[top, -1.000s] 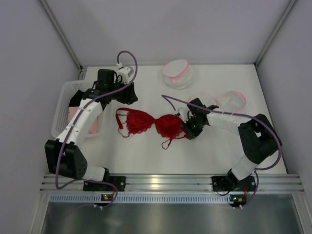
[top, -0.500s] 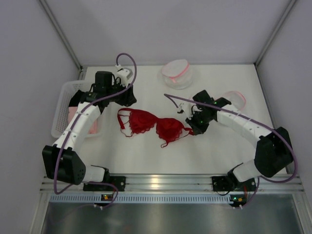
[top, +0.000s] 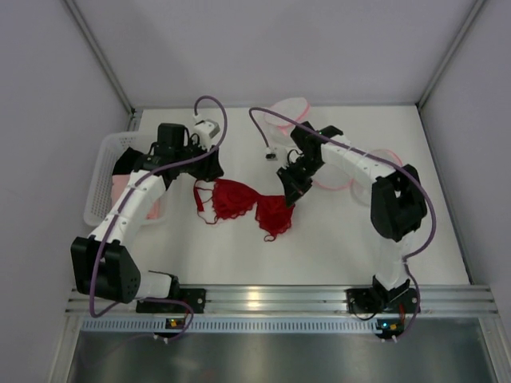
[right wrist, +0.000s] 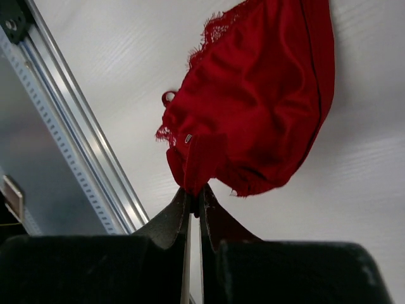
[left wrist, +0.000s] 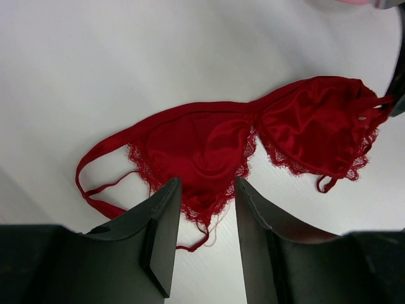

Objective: Place the bra in the laundry bag and zip it closed
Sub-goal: Adjust the bra at the center of the board.

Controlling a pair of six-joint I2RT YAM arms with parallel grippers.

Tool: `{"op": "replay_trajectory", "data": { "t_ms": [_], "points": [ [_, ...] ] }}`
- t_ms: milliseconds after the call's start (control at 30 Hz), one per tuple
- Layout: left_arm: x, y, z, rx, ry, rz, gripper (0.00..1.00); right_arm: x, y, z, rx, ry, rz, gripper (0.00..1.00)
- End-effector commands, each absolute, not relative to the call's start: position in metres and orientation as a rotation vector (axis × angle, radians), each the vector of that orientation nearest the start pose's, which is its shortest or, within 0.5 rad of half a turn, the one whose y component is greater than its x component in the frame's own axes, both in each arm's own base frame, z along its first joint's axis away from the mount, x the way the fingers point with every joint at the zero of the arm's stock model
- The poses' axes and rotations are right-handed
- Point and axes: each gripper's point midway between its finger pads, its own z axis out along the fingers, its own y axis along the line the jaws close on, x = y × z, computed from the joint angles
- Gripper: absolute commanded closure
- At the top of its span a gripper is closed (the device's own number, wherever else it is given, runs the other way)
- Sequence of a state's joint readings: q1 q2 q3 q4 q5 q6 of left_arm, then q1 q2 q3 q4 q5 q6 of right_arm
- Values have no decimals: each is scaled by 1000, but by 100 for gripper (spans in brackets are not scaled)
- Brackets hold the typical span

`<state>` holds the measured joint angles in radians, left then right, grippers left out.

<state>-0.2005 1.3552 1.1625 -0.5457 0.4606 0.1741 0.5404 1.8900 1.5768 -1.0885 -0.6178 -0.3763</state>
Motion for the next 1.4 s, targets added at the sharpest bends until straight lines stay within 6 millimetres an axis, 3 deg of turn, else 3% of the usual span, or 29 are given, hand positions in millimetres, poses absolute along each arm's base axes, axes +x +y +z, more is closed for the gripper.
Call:
{"op": "replay_trajectory", "data": {
  "t_ms": [0,167,300,500,667,733,800,933,1067,1233,1367],
  "points": [
    [334,-134,203,553,2172,-608,55,261,284,118,-1213,2616,1136,100],
    [341,-104,196,375,2221,-626,55,264,291,67,-1167,2724,1086,100],
    [342,-94,191,319,2252,-587,55,269,287,30,-1137,2793,979,100],
    [346,-77,171,252,2357,-479,52,279,269,2,-1101,2874,757,100],
    [350,-56,155,271,2463,-330,52,281,252,3,-1100,2885,623,100],
    [346,-60,147,325,2497,-293,52,278,243,1,-1100,2900,560,99],
    [342,-59,137,368,2526,-217,52,278,241,6,-1092,2888,554,95],
    [331,-77,111,465,2596,-135,52,273,242,12,-1062,2889,594,83],
    [327,-83,86,472,2674,-62,53,274,248,25,-1056,2852,642,68],
    [324,-67,60,438,2761,69,55,279,251,47,-1067,2788,649,59],
    [324,-71,49,416,2799,46,57,280,258,70,-1071,2719,701,49]
  ]
}}
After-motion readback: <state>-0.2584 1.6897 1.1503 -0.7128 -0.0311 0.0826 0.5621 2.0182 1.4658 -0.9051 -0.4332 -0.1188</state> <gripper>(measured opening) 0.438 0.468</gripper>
